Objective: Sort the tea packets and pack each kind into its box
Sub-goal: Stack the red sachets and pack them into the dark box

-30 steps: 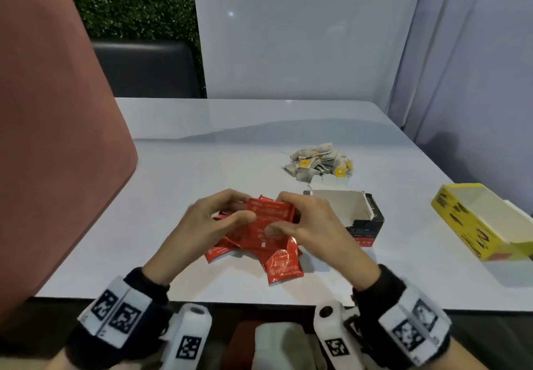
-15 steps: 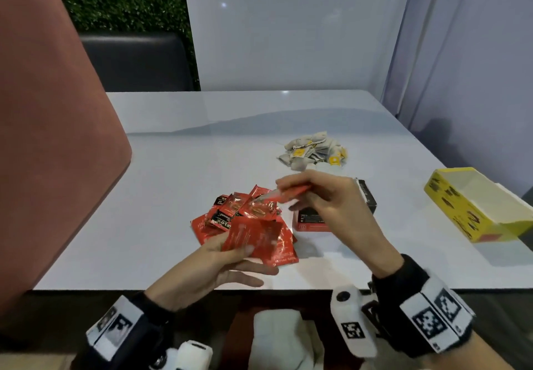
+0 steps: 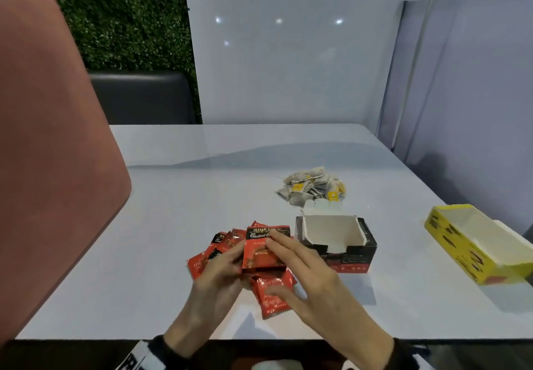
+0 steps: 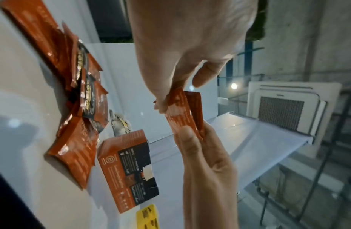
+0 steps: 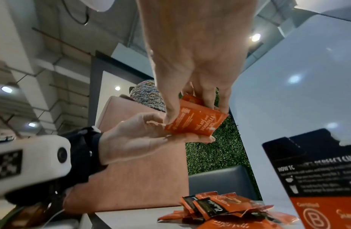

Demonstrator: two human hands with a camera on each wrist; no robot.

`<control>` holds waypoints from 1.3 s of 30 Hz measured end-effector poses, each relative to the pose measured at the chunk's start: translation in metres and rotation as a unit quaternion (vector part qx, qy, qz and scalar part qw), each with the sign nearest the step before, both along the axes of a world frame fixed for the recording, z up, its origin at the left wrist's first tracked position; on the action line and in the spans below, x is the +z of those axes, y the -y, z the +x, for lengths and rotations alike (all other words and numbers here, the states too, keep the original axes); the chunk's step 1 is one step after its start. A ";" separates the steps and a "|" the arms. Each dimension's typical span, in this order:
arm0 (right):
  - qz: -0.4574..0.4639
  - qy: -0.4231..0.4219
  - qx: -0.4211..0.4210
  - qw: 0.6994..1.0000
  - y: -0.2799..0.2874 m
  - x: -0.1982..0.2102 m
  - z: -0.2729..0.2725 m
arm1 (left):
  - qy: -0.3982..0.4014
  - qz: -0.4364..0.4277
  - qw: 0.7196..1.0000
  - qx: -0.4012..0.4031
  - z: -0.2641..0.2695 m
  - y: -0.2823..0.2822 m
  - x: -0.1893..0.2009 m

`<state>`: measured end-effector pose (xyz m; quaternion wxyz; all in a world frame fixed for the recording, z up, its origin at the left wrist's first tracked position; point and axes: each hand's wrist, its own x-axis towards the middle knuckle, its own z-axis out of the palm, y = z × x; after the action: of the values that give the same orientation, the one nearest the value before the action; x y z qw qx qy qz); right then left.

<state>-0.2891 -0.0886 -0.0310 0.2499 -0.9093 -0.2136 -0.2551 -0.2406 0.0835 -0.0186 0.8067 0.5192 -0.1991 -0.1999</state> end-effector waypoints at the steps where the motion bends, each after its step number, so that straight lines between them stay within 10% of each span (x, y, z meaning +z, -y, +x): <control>1: -0.039 0.018 -0.006 0.999 -0.001 0.001 0.002 | -0.021 -0.014 0.999 0.021 0.000 0.001 0.001; 8: 0.017 0.077 0.006 0.997 -0.012 0.000 0.018 | -0.143 -0.050 0.987 0.057 0.005 0.000 0.007; 17: -0.150 0.157 -0.034 0.976 -0.024 0.006 0.027 | -0.304 -0.067 0.949 -0.043 0.021 -0.003 0.017; 33: -0.193 -0.096 0.049 0.975 -0.035 0.009 0.015 | -0.273 -0.103 0.956 0.021 0.016 -0.012 -0.003; 39: -0.235 -0.047 0.008 0.971 -0.037 0.001 0.018 | -0.241 -0.132 0.962 -0.005 0.011 -0.010 -0.009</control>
<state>-0.2712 -0.0514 -0.0304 0.0408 -0.9519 -0.2628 -0.1522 -0.2298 0.0935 -0.0273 0.8914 0.3436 -0.0262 -0.2944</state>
